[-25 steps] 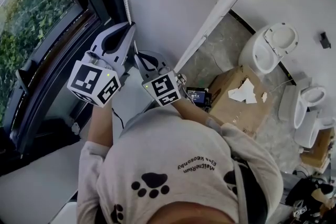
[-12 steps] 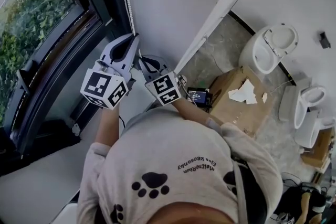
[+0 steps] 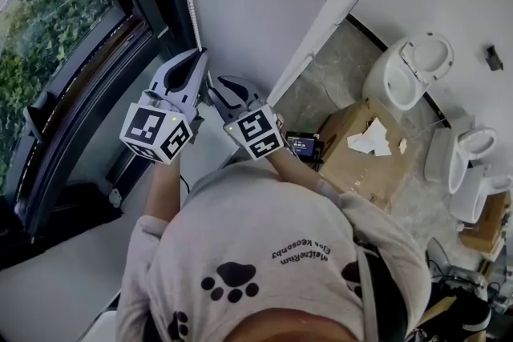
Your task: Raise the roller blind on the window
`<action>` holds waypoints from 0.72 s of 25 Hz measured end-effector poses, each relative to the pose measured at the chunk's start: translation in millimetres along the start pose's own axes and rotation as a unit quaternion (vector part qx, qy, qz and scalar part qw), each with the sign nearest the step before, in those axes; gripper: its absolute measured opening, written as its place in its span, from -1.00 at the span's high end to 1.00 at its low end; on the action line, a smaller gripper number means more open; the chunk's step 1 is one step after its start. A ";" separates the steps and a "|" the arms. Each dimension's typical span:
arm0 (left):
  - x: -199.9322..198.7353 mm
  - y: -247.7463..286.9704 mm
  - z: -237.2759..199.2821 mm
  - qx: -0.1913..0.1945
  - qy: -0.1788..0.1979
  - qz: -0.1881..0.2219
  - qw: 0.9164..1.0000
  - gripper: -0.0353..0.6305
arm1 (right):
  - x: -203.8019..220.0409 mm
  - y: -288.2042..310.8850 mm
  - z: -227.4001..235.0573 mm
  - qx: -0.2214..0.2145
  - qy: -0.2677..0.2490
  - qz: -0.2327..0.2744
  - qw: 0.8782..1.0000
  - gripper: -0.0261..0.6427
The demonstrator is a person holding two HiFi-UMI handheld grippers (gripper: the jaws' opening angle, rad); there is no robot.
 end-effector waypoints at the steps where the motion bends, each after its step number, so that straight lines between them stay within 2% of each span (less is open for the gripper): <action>1: -0.1 -0.3 -0.3 0.000 -0.001 0.000 1.000 0.87 | -8.1 -6.7 2.6 0.002 0.004 0.007 1.000 0.62; 8: 1.5 -1.3 2.9 0.005 -0.004 0.000 1.000 0.87 | -68.4 -60.4 22.6 0.023 0.029 0.074 0.997 0.62; 12: 1.8 -1.9 3.4 0.011 -0.010 0.000 1.000 0.87 | -105.6 -89.0 27.4 0.019 0.043 0.123 0.991 0.62; 18: 0.8 -2.5 4.9 0.023 -0.026 0.002 0.999 0.87 | -173.9 -112.9 28.4 -0.003 0.012 0.174 0.985 0.63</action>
Point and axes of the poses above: the fingertips, and each gripper's own axes: y forward along the fingers, z to its right, x out of its underside, the point moved 2 cm from there along -y, backward along the fingers, and after that the axes turned 11 degrees about -z, right-handed, at the moved point
